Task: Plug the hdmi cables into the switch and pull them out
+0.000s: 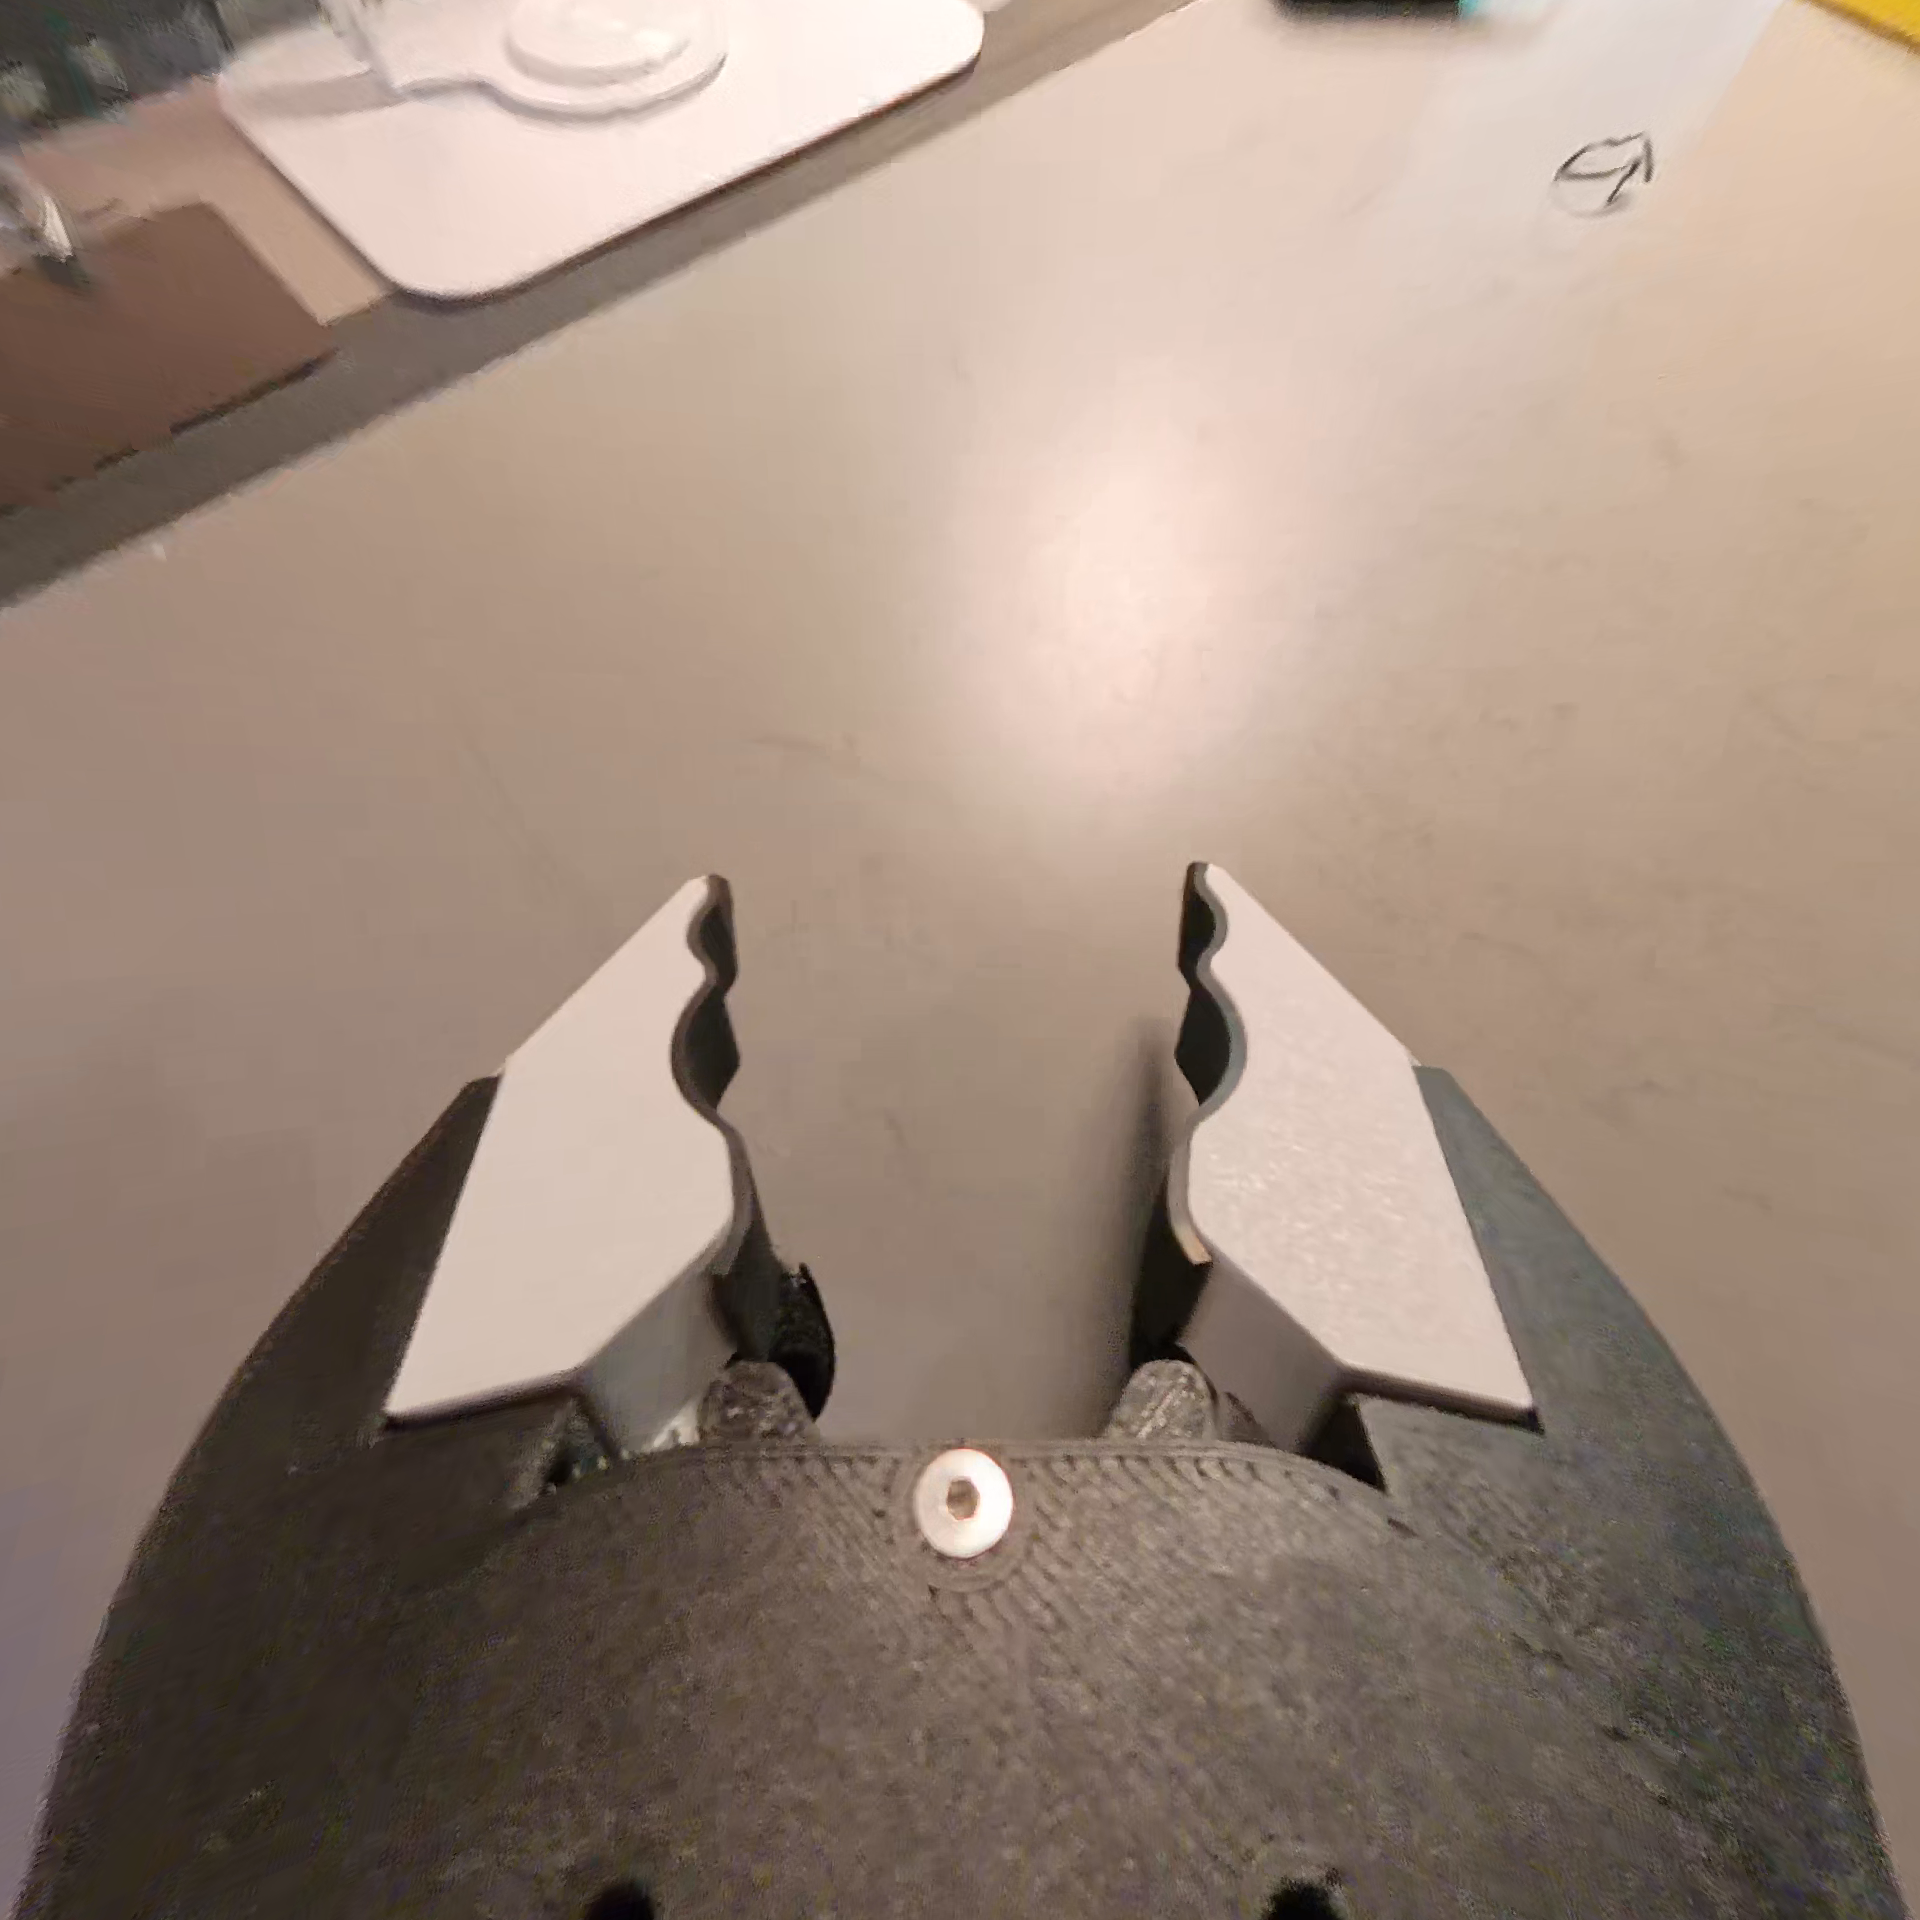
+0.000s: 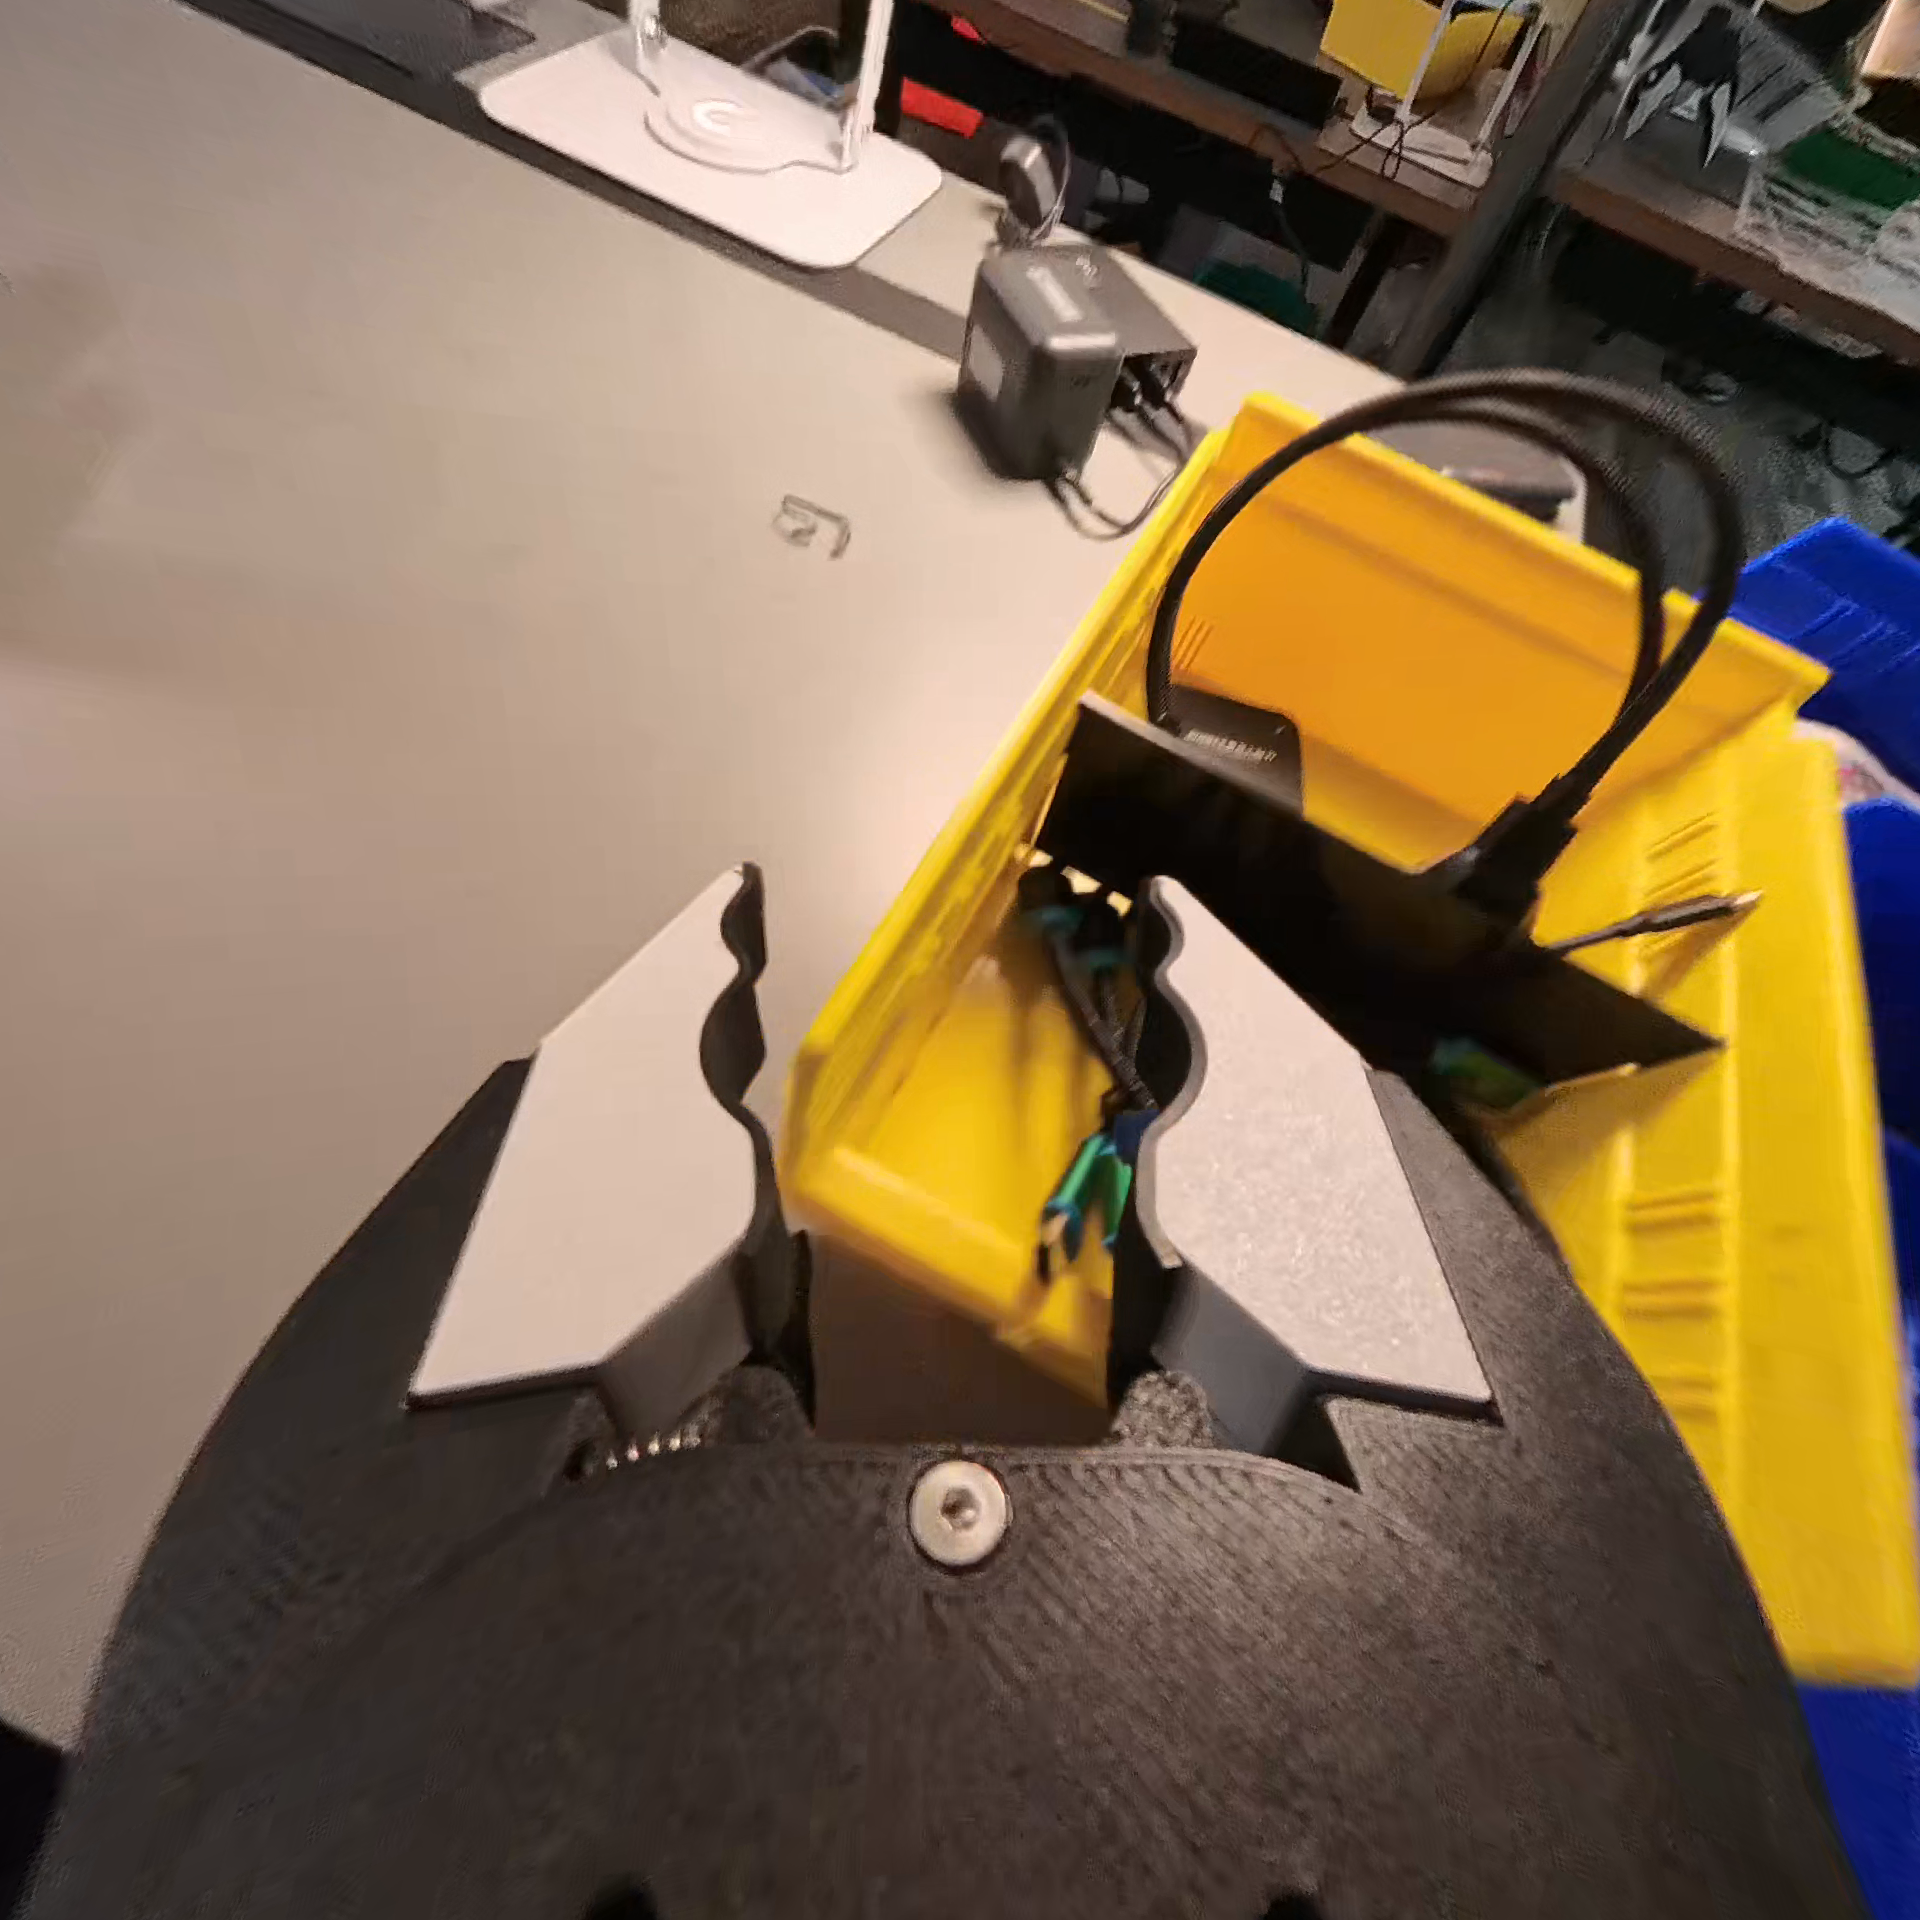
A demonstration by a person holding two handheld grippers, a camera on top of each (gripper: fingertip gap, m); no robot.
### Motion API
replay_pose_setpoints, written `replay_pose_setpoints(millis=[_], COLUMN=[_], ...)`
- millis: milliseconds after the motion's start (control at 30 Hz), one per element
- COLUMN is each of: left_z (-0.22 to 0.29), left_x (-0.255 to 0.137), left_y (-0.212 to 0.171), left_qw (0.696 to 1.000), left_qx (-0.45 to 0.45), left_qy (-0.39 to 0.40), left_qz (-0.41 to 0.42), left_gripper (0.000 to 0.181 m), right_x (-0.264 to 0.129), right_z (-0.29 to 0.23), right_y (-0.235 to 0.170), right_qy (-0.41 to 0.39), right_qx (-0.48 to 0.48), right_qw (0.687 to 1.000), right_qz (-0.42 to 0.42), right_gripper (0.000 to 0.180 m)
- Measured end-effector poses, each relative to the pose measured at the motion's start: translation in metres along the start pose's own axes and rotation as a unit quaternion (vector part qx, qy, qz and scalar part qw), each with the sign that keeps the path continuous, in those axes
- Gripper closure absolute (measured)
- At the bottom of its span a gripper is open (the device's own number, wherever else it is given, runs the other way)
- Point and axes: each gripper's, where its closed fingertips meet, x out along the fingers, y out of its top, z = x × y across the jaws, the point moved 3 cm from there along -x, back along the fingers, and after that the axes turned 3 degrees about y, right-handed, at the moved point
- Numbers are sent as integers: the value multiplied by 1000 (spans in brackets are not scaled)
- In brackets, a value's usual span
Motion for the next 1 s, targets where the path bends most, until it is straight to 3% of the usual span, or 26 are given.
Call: replay_pose_setpoints(millis=[133, 233, 333, 433, 567, 700, 800, 900, 967, 1000], left_z=[15, 19, 21, 24, 19, -8, -40, -76, -90, -97], left_x=[-24, -56, -96, -142, -200, -261, -276, -263, -248, -240], left_y=[-21, -32, -41, -53, -97, -115, -124, -129, -122, -121], left_qw=[999, 996, 986, 968, 941, 898, 886, 896, 910, 912], left_qx=[-36, -62, -88, -103, -80, -91, -122, -145, -131, -131], left_qy=[17, 61, 111, 169, 314, 414, 434, 412, 385, 382], left_qz=[-13, 25, 90, 155, 101, 116, 108, 84, 80, 71], left_gripper=[89, 96, 103, 106, 100, 100, 99, 105, 127, 127], right_x=[6, 15, 26, 31, 30, 27, 28, 28, 25, 22], right_z=[-16, -23, -16, -11, -11, -11, -11, -10, -10, -9], right_y=[-23, -21, -23, -23, -25, -25, -24, -23, -25, -27], right_qy=[-36, -41, -96, -133, -128, -118, -115, -117, -126, -132], right_qx=[-9, -1, -14, -16, 2, 4, -7, -4, 1, 6], right_qw=[999, 999, 995, 991, 992, 993, 993, 993, 992, 991], right_qz=[-13, 3, -11, -5, 17, 9, -5, -10, -4, 0], right_gripper=[112, 123, 136, 156, 160, 161, 160, 161, 163, 165])
